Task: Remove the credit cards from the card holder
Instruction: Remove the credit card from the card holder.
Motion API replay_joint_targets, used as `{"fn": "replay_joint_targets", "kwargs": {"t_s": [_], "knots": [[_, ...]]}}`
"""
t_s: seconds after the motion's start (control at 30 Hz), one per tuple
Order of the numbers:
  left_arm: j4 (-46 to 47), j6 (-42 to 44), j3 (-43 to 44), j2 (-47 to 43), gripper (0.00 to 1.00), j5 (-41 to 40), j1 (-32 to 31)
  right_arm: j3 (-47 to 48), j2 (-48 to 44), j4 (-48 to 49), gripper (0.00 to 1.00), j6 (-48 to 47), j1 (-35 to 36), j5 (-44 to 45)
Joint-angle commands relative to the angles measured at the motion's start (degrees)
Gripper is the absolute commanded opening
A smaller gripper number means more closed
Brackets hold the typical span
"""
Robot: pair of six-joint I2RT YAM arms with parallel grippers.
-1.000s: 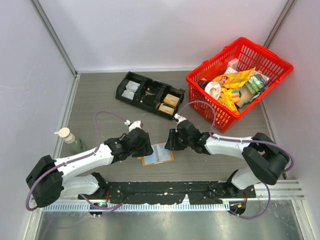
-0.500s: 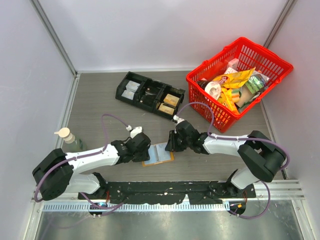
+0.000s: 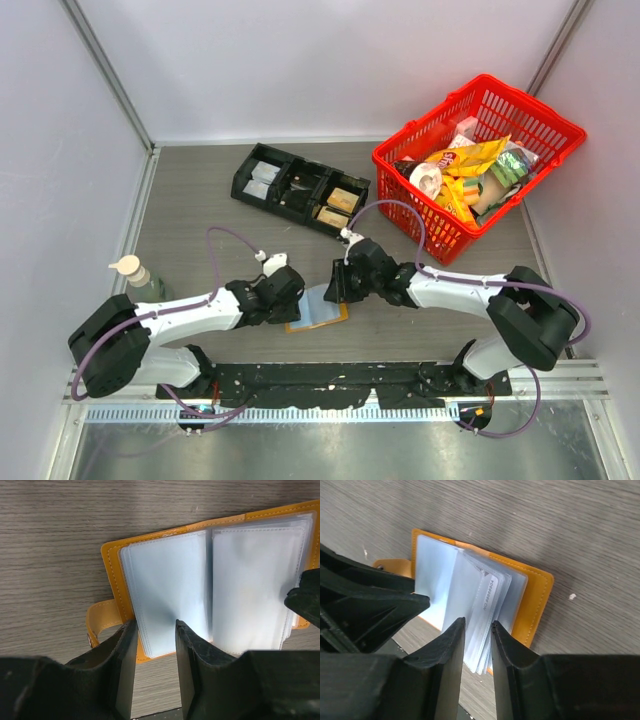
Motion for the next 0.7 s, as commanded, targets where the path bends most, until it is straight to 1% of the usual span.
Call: {"fn": "replay_joint_targets", "kwargs": {"t_s": [0.0,0.13,0.23,0.33,0.5,0.53,0.67], "knots": [[4.9,-1.6,-0.4,2.4,0.38,2.3,-0.8,2.8,-2.9,0.6,0.33,-1.0,1.1,-2.6],[5.4,-2.2,-0.7,2.1,0.38,2.3,-0.8,2.9,-2.7,1.3,0.34,-1.1,1.3,-3.4],[6.0,-3.0,-1.5,0.8,0.38,1.9,-0.9,2.7,-2.7,0.7,0.34,-1.3,1.3,-2.0],[6.5,-4.4,-2.7,-1.4,0.41,1.1,-0.9,2.2,-2.8,0.0,0.34,-1.5,1.3,-0.1],[4.5,-6.9,-4.3,-7.3,0.55,-2.1,-1.0,1.7,-3.3,-0.6,0.34,-1.9,1.3,3.5],[3.3,-7.4,-4.4,-9.1,0.58,-3.1,-1.0,1.7,-3.3,-2.9,0.34,-2.1,1.2,5.2],[-2.5,-9.2,-4.5,-18.1,0.66,-7.5,-0.9,1.4,-4.0,-5.1,0.36,-3.3,0.8,9.6]]}}
